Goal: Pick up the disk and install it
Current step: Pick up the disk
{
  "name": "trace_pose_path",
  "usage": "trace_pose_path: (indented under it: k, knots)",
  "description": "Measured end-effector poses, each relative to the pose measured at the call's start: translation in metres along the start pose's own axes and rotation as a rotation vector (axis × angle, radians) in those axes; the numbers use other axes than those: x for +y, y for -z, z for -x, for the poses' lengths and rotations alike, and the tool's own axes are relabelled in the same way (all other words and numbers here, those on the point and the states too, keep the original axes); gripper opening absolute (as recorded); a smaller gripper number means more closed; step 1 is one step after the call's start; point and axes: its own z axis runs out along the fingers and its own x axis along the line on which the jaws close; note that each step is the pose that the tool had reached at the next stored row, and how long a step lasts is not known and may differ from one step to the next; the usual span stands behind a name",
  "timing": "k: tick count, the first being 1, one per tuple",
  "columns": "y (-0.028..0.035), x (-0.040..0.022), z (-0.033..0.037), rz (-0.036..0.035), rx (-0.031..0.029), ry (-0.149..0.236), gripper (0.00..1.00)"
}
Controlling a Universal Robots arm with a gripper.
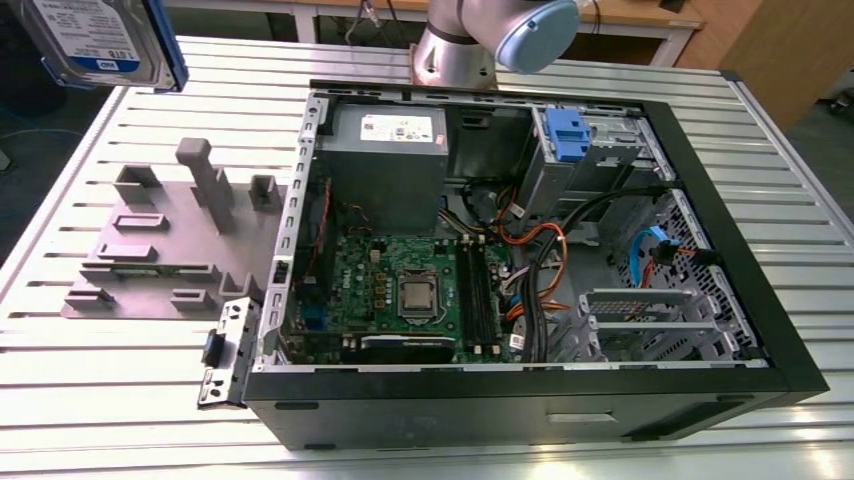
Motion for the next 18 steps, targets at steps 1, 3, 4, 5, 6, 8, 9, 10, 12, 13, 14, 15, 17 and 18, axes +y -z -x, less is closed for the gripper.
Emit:
trace_pose_path:
  k: [1, 3, 4, 5, 6, 8, 9, 10, 12, 13, 14, 15, 17, 18]
  knots:
    - [0.0000, 0.0015, -0.0001, 0.0000, 0.0000, 0.000, 0.36]
    - [0.0000, 0.0043, -0.0002, 0.0000, 0.0000, 0.000, 0.36]
    - [0.0000, 0.0057, -0.0002, 0.0000, 0.0000, 0.000, 0.36]
    - [0.0000, 0.0071, -0.0002, 0.0000, 0.0000, 0.000, 0.36]
    - [0.0000, 0.0087, -0.0003, -0.0001, 0.0000, 0.000, 0.36]
    - [-0.0001, 0.0112, -0.0004, 0.0000, 0.0000, 0.000, 0.36]
    - [-0.0001, 0.0120, -0.0004, 0.0000, 0.0000, 0.000, 0.36]
    - [-0.0001, 0.0123, -0.0004, 0.0000, -0.0001, 0.000, 0.36]
    - [-0.0001, 0.0123, -0.0004, 0.0000, 0.0000, 0.000, 0.36]
    - [-0.0001, 0.0123, -0.0004, -0.0001, 0.0000, 0.000, 0.36]
    - [-0.0001, 0.0124, -0.0004, 0.0000, 0.0000, 0.000, 0.36]
    - [-0.0001, 0.0124, -0.0004, 0.0000, 0.0000, 0.000, 0.36]
    - [-0.0001, 0.0124, -0.0004, -0.0001, 0.0000, 0.000, 0.36]
    - [-0.0001, 0.0126, -0.0004, 0.0000, 0.0000, 0.000, 0.36]
